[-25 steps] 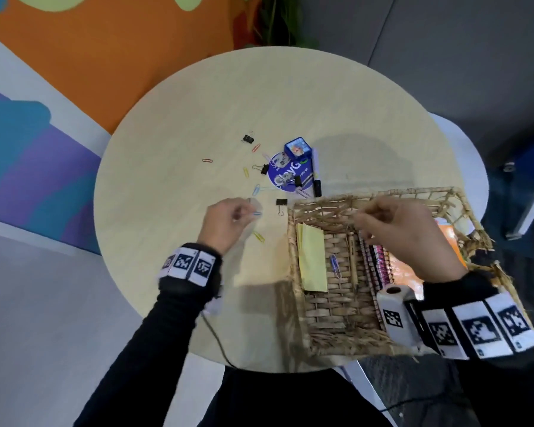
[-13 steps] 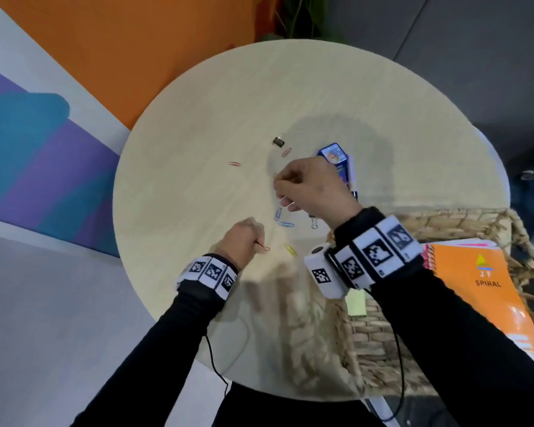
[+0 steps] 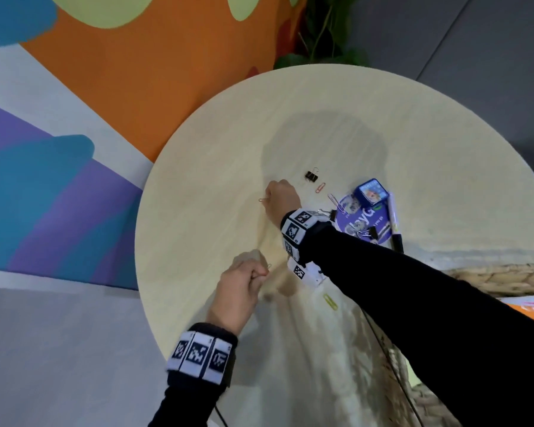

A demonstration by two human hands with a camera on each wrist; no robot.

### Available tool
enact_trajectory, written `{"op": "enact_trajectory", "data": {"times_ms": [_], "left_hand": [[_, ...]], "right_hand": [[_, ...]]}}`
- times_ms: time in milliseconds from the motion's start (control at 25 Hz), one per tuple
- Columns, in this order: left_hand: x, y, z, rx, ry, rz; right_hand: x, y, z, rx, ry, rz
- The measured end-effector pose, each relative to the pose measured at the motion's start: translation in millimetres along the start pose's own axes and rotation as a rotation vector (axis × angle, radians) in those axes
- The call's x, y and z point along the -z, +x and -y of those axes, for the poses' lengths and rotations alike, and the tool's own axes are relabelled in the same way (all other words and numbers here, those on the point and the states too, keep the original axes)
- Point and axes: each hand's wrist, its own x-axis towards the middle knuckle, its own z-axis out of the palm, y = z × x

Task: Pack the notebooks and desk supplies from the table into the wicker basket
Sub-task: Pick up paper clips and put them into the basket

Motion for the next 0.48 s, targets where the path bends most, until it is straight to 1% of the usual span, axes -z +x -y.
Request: {"op": "enact_trajectory", "data": {"times_ms": [120,200,280,360,480], "left_hand": [[18.7,1.4,8.1,0.056,-0.019,-0.055],[25.6,2.7,10.7,0.073,-0.034,-0.085],[28.3,4.9,10.9,0.078,-0.038,-0.098],[27.9,6.7,6.6,0.063,-0.027,-0.097],[21.4,4.8,-11.0,0.060,-0.040,-0.096]], "right_hand": [[-3.3,12.9,2.6,-0.002,-0.106,0.047],[0.5,16.4,8.4,-0.035,-0.162,0.103],[8.9,15.5,15.1,-0.038,-0.187,0.152],[28.7,8.2,21.0,-0.021,-0.174,0.158],[89.5,-25.7,15.6,0.035,-0.111,0.136]]}}
